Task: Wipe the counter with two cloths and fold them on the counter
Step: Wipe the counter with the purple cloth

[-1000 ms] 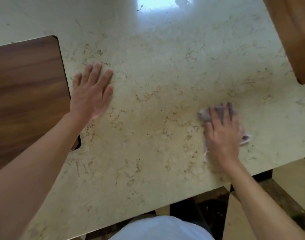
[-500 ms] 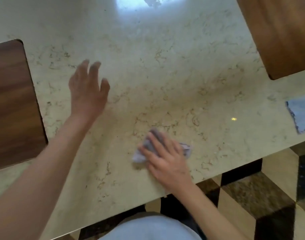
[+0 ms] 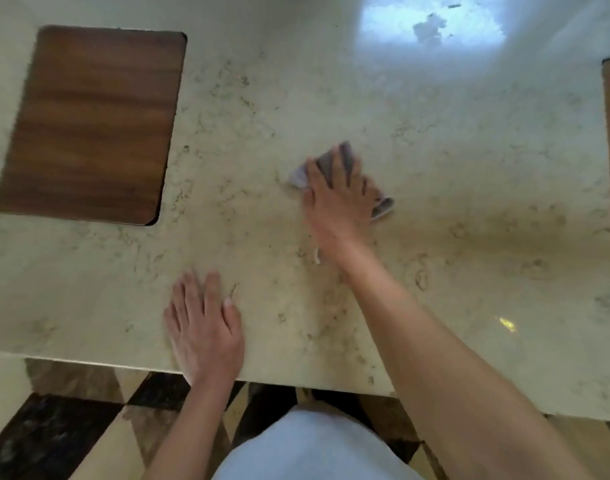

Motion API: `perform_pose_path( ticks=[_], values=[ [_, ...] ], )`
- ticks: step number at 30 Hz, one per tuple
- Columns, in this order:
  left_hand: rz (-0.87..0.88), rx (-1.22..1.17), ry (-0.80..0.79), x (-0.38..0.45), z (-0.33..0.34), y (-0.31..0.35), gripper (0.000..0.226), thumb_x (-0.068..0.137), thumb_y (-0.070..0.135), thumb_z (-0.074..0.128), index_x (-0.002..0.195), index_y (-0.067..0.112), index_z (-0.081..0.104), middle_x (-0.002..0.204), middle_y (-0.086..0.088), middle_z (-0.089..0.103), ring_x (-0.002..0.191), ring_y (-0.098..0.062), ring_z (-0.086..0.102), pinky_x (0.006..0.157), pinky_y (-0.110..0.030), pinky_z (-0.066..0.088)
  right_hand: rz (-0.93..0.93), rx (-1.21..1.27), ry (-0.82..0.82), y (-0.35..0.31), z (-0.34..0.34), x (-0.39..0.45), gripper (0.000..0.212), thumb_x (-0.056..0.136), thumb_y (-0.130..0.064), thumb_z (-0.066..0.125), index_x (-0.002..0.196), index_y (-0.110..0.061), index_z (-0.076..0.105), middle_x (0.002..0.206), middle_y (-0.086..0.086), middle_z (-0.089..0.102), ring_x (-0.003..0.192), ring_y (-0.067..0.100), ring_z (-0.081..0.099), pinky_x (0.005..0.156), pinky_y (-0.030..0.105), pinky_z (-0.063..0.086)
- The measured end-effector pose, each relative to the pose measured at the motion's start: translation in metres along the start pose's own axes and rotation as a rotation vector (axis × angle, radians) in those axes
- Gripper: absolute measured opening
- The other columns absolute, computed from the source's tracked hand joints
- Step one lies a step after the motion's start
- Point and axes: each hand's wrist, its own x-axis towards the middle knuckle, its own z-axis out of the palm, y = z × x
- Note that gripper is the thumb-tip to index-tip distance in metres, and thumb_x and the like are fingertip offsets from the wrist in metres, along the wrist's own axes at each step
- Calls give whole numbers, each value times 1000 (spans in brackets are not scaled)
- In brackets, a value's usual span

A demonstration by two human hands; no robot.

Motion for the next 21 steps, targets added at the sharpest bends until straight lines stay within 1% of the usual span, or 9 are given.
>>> perform_pose_path(
  ticks=[3,5,6,9,11,14,16,19,21],
  values=[
    [-32,-10,29,2,1,0,56,100,38,29,153,20,37,165,-10,29,154,-30,20,123,-52,18,-518,-21,-112,-65,22,-35,47,101,-44,37,145,-34,50,165,2,32,154,36,20,117,54,21],
    [-45,-29,49,2,2,-1,57,99,37,32,153,18,37,164,-10,31,153,-30,22,122,-52,19,-760,-51,-124,-54,27,-52,45,102,-45,40,141,-31,57,159,2,44,149,36,33,111,51,31],
    [-45,-38,54,3,2,-2,57,99,36,34,153,17,38,164,-10,32,153,-30,23,122,-53,20,-802,-42,-100,-35,27,-56,43,101,-44,43,139,-31,59,156,3,48,146,36,39,107,50,35],
    [-15,-43,76,1,5,-3,53,100,34,35,151,20,38,164,-9,30,153,-31,22,122,-53,20,-634,-100,-45,42,9,-40,44,102,-45,42,145,-38,50,164,0,34,151,30,31,111,51,35],
    [-1,-46,96,1,6,-4,53,101,34,34,152,20,37,165,-10,30,153,-31,21,123,-53,19,-328,-128,-15,78,-9,1,48,104,-48,32,150,-40,38,169,-2,20,155,29,18,117,55,25],
    [-1,-63,111,2,8,-4,52,101,32,35,151,19,38,164,-11,31,153,-33,22,122,-54,19,-1,-138,91,57,-20,44,51,104,-46,28,153,-35,38,169,4,22,154,36,18,117,53,22],
    [8,-61,115,0,8,-5,51,102,31,35,151,20,37,164,-10,30,153,-32,22,122,-54,20,-106,-102,58,14,-6,35,51,104,-46,31,153,-36,38,169,4,21,154,38,16,118,56,20],
    [17,-77,105,2,9,-8,51,101,30,31,152,22,36,165,-8,29,154,-31,20,123,-53,19,-516,-77,-39,-21,22,-28,47,101,-50,35,147,-40,41,167,2,25,155,35,15,117,57,23],
    [4,-98,94,0,7,-9,52,101,30,29,152,22,37,165,-8,29,155,-30,18,123,-52,17,-795,-108,-111,-3,29,-87,45,102,-51,38,145,-41,43,166,-1,29,154,32,18,116,51,23]
  ],
)
